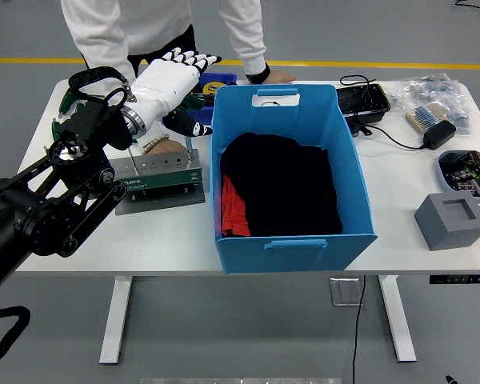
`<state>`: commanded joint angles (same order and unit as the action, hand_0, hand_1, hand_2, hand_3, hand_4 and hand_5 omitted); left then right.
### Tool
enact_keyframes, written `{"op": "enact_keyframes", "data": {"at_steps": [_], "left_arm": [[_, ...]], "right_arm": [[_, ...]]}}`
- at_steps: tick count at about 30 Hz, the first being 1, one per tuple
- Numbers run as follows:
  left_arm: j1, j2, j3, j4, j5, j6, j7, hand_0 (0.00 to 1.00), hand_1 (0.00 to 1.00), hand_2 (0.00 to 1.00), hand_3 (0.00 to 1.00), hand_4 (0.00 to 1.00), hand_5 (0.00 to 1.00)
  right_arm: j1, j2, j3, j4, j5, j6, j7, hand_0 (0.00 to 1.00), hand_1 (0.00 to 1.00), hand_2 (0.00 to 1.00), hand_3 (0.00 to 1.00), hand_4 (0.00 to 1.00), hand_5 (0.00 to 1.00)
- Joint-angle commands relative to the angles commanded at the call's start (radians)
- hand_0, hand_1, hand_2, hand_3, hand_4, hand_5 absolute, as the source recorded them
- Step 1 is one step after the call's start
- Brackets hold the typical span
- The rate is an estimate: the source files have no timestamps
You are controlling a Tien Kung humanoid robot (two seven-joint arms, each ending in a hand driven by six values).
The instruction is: Lift tool from toolbox,place it in box,lift tool from toolbox,place it in box
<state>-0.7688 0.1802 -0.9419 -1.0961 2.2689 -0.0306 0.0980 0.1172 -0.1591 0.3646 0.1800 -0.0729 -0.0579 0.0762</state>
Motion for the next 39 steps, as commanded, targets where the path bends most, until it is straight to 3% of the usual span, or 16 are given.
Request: {"op": "enact_keyframes", "data": {"at_steps": [2,3,9,10,15,16,18,21,22,27,28,32,33,39], "left_arm": [[-0.015,-0.009,0.002,0.034,0.000,-0.004,0.003,0.980,0.976,0.948,0.935,0.998,0.326],[-0.022,-0.013,0.002,0.052,0.000,-0.006,0.004,0.887,0.878,0.845,0.834,0.998,0.347],[-0.047,-0.027,-0.002,0.133,0.000,-0.012,0.008,0.887,0.878,0.845,0.834,0.998,0.347],[-0.049,-0.028,-0.003,0.145,0.000,-0.014,0.009,0.823,0.755,0.742,0.736,0.998,0.375],[-0.061,-0.034,-0.003,0.196,0.000,-0.008,0.008,0.823,0.755,0.742,0.736,0.998,0.375],[-0.064,-0.036,-0.001,0.206,0.000,-0.006,0.009,0.750,0.642,0.643,0.671,0.998,0.434],[-0.069,-0.040,0.004,0.227,0.000,0.001,0.008,0.750,0.642,0.643,0.671,0.998,0.434],[-0.073,-0.044,0.008,0.249,0.000,0.009,0.007,0.750,0.642,0.643,0.671,0.998,0.434],[-0.074,-0.045,0.009,0.257,0.000,0.013,0.007,0.686,0.551,0.546,0.606,0.998,0.488],[-0.082,-0.048,0.020,0.282,0.000,0.023,0.010,0.686,0.551,0.546,0.606,0.998,0.488],[-0.084,-0.048,0.022,0.286,0.000,0.024,0.010,0.626,0.456,0.442,0.528,0.998,0.526],[-0.093,-0.048,0.026,0.301,0.000,0.039,0.023,0.626,0.456,0.442,0.528,0.998,0.526],[-0.095,-0.047,0.025,0.303,0.000,0.044,0.027,0.553,0.360,0.364,0.403,0.998,0.548],[-0.106,-0.045,0.023,0.323,0.000,0.060,0.041,0.553,0.360,0.364,0.403,0.998,0.548]], "right_arm": [[-0.001,0.001,-0.001,0.000,-0.004,0.001,-0.001,0.736,0.740,0.794,0.637,0.856,0.774],[-0.001,0.002,-0.003,0.000,-0.006,0.002,-0.001,0.735,0.739,0.793,0.637,0.855,0.773],[-0.001,0.004,-0.006,0.000,-0.010,0.001,-0.002,0.735,0.739,0.793,0.637,0.855,0.773],[-0.001,0.004,-0.004,0.000,-0.010,0.000,-0.001,0.735,0.736,0.790,0.637,0.855,0.772],[-0.003,0.004,-0.004,0.000,-0.014,-0.001,-0.001,0.735,0.736,0.790,0.637,0.855,0.772],[-0.003,0.004,-0.005,0.000,-0.015,-0.001,-0.002,0.734,0.731,0.790,0.636,0.855,0.771],[-0.003,0.005,-0.006,0.000,-0.018,-0.001,-0.003,0.734,0.731,0.790,0.636,0.855,0.771],[-0.004,0.005,-0.009,0.000,-0.017,-0.001,-0.003,0.734,0.731,0.790,0.636,0.855,0.771],[-0.004,0.005,-0.010,0.000,-0.017,-0.002,-0.004,0.734,0.731,0.788,0.637,0.854,0.770],[-0.003,0.005,-0.016,0.000,-0.015,-0.002,-0.005,0.734,0.731,0.788,0.637,0.854,0.770],[-0.003,0.005,-0.017,0.000,-0.015,-0.002,-0.005,0.733,0.730,0.787,0.637,0.855,0.766],[0.000,0.004,-0.027,0.000,-0.007,-0.003,-0.003,0.733,0.730,0.787,0.637,0.855,0.766],[0.001,0.004,-0.028,0.000,-0.006,-0.003,-0.003,0.732,0.730,0.786,0.636,0.855,0.765],[0.005,0.002,-0.033,0.000,-0.004,-0.007,-0.001,0.732,0.730,0.786,0.636,0.855,0.765]]}}
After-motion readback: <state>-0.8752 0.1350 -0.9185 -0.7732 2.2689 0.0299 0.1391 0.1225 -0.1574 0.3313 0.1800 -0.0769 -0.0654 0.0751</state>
